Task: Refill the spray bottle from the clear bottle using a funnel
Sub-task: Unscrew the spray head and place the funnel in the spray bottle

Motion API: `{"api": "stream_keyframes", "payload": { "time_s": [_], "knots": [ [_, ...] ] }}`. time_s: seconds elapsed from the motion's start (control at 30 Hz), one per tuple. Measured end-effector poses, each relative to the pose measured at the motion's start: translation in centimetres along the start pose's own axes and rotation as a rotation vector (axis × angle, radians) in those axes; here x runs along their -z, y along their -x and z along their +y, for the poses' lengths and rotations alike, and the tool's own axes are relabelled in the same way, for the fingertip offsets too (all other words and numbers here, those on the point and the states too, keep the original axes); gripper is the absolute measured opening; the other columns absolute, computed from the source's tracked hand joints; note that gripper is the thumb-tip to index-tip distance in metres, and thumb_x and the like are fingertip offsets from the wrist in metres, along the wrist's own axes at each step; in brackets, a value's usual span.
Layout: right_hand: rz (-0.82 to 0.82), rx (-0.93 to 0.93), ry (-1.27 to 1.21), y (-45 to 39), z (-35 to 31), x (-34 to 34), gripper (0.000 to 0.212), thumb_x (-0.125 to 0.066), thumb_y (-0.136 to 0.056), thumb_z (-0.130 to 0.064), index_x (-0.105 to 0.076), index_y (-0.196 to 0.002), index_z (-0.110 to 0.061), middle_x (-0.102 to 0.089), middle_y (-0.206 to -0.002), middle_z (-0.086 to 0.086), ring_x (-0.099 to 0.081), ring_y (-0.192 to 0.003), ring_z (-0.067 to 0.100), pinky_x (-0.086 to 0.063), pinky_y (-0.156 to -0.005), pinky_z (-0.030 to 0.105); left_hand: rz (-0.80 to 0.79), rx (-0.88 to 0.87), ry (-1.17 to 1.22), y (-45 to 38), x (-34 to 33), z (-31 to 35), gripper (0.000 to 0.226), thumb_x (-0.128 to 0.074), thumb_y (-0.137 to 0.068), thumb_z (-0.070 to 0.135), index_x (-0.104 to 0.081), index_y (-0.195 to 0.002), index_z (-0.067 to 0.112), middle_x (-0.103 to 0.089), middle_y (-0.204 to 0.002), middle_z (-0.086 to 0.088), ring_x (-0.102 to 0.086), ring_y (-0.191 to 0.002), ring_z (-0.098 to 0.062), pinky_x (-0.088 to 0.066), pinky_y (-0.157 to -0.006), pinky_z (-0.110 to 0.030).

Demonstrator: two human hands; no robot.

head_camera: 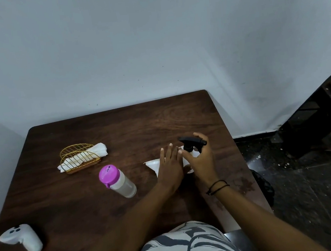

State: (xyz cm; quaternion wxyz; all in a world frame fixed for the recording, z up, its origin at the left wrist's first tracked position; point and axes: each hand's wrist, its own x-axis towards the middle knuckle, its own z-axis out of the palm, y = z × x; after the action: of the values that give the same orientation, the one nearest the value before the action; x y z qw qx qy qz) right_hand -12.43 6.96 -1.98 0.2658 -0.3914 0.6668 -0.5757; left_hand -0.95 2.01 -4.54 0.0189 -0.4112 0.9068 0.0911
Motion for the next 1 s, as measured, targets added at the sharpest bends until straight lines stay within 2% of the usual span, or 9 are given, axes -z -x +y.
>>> {"api": "stream_keyframes", "payload": {
  "time_s": [0.1, 0.27, 0.37, 0.47, 0.6, 0.73, 0.83, 0.9, 1.0],
  "knots": [
    [0.037, 0.026, 0.005, -0.5, -0.2, -0.1, 0.058, -0.085, -0.075, -0.01, -0.054, -0.121, -0.028, -0.06, -0.122, -0.001, -0.059, -0.113, 0.007, -0.053, -0.096, 0.022, 0.008, 0.011, 0.017, -0.2, 0.0, 0.0, 0.08, -0.017, -0.094, 0.058, -0.017, -0.156, 0.007, -0.022, -0.164, -0.009, -0.002, -0.155, -0.026, 0.005, -0.124, -0.048],
    [-0.042, 0.001, -0.019, -1.3, -0.1, 1.5, 0.075, -0.082, -0.074, 0.001, -0.046, -0.137, -0.017, -0.052, -0.128, -0.018, -0.052, -0.116, -0.012, -0.045, -0.097, 0.009, 0.053, 0.045, 0.068, -0.4, -0.4, 0.0, 0.076, -0.04, -0.098, 0.056, -0.025, -0.154, 0.009, -0.028, -0.162, -0.006, -0.007, -0.154, -0.023, 0.006, -0.124, -0.045],
    [-0.07, 0.004, -0.01, -1.4, -0.3, 1.9, 0.077, -0.076, -0.077, 0.007, -0.043, -0.142, -0.019, -0.051, -0.131, -0.022, -0.055, -0.118, -0.003, -0.049, -0.101, 0.02, 0.058, 0.047, 0.08, -0.5, -0.3, 0.1, 0.077, -0.043, -0.098, 0.056, -0.026, -0.153, 0.006, -0.029, -0.161, -0.008, -0.009, -0.154, -0.024, 0.005, -0.124, -0.045],
    [-0.094, 0.035, -0.012, -1.0, -0.5, 1.4, 0.068, -0.073, -0.079, 0.006, -0.046, -0.138, -0.017, -0.057, -0.131, -0.01, -0.059, -0.121, 0.007, -0.05, -0.104, 0.028, 0.048, 0.041, 0.064, -0.3, -0.1, 0.0, 0.074, -0.039, -0.099, 0.055, -0.025, -0.154, 0.007, -0.025, -0.163, -0.007, -0.005, -0.155, -0.023, 0.005, -0.125, -0.046],
    [-0.101, 0.044, 0.019, -0.5, -1.1, 0.3, 0.057, -0.083, -0.077, -0.015, -0.055, -0.124, -0.027, -0.061, -0.118, -0.024, -0.058, -0.115, -0.002, -0.047, -0.094, 0.011, 0.0, -0.007, 0.008, -0.1, -0.2, -0.1, 0.069, -0.031, -0.103, 0.052, -0.015, -0.157, 0.012, -0.014, -0.167, -0.006, 0.004, -0.155, -0.025, 0.008, -0.124, -0.048],
    [-0.03, -0.014, 0.009, -0.8, -1.1, -0.2, 0.039, -0.08, -0.08, -0.012, -0.059, -0.101, -0.037, -0.066, -0.099, -0.022, -0.062, -0.097, -0.009, -0.048, -0.078, 0.004, 0.003, 0.005, -0.028, -0.2, -0.3, 0.0, 0.074, -0.028, -0.102, 0.054, -0.015, -0.156, 0.005, -0.019, -0.165, -0.01, 0.0, -0.155, -0.027, 0.004, -0.124, -0.05],
    [0.0, -0.014, -0.001, -1.0, -0.9, 0.0, 0.037, -0.081, -0.08, -0.008, -0.059, -0.106, -0.024, -0.061, -0.108, -0.003, -0.061, -0.096, -0.007, -0.052, -0.083, 0.01, 0.033, 0.013, -0.024, -0.1, -0.4, -0.1, 0.078, -0.022, -0.097, 0.058, -0.018, -0.155, 0.006, -0.024, -0.163, -0.009, -0.004, -0.155, -0.027, 0.001, -0.124, -0.05],
    [-0.027, -0.021, -0.018, -1.1, -0.8, 0.4, 0.038, -0.08, -0.08, -0.006, -0.062, -0.11, -0.02, -0.065, -0.106, -0.006, -0.063, -0.097, -0.008, -0.056, -0.088, 0.02, 0.049, 0.02, 0.006, -0.2, -0.5, -0.1, 0.077, -0.028, -0.098, 0.058, -0.02, -0.155, 0.007, -0.026, -0.163, -0.009, -0.006, -0.155, -0.026, 0.002, -0.124, -0.049],
    [-0.054, -0.026, -0.056, -1.5, -0.9, 1.3, 0.059, -0.077, -0.081, 0.0, -0.055, -0.134, -0.012, -0.063, -0.122, -0.006, -0.061, -0.113, 0.001, -0.052, -0.096, 0.018, 0.064, 0.044, 0.046, -0.4, -0.7, -0.1, 0.075, -0.038, -0.098, 0.057, -0.024, -0.154, 0.009, -0.028, -0.161, -0.007, -0.007, -0.154, -0.024, 0.005, -0.124, -0.047]
  ]
}}
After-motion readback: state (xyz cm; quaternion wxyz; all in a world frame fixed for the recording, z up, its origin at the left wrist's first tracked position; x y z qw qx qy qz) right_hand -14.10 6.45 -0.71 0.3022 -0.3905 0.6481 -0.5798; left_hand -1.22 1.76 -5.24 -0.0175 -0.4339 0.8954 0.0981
